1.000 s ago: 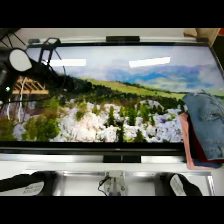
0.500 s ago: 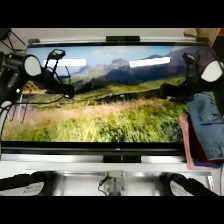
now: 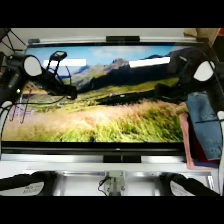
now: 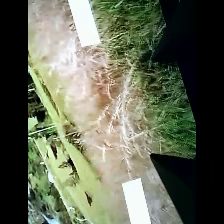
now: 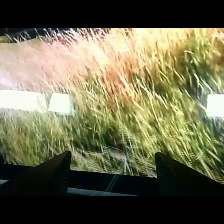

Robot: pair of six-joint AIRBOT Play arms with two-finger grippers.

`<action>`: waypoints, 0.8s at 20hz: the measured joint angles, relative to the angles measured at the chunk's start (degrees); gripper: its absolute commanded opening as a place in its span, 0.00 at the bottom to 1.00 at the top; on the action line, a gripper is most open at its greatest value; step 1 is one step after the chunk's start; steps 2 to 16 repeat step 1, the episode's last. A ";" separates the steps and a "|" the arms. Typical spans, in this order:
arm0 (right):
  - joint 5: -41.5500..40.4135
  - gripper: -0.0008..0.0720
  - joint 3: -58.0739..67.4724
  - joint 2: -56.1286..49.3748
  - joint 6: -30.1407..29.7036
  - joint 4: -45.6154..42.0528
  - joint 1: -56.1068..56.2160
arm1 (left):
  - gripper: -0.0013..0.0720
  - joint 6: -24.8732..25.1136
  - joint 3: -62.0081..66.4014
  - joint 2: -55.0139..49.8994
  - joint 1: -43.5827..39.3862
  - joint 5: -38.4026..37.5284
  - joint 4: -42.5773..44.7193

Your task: Fold the shirts.

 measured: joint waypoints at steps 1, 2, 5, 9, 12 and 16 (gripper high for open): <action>0.00 0.87 0.02 0.00 -0.02 0.02 0.00 | 1.00 0.02 0.00 0.00 0.00 0.00 -0.04; 0.00 0.87 0.02 0.00 -0.02 0.02 0.00 | 1.00 0.02 0.00 0.00 0.00 0.00 -0.04; 0.00 0.87 0.02 0.00 -0.02 0.02 0.00 | 1.00 0.02 0.00 0.00 0.00 0.00 -0.04; 0.00 0.87 0.02 0.00 -0.02 0.02 0.00 | 1.00 0.02 0.00 0.00 0.00 0.00 -0.04; 0.00 0.87 0.02 0.00 -0.02 0.02 0.00 | 1.00 0.02 0.00 0.00 0.00 0.00 -0.04; 0.00 0.87 0.02 0.00 -0.02 0.02 0.00 | 1.00 0.02 0.00 0.00 0.00 0.00 -0.04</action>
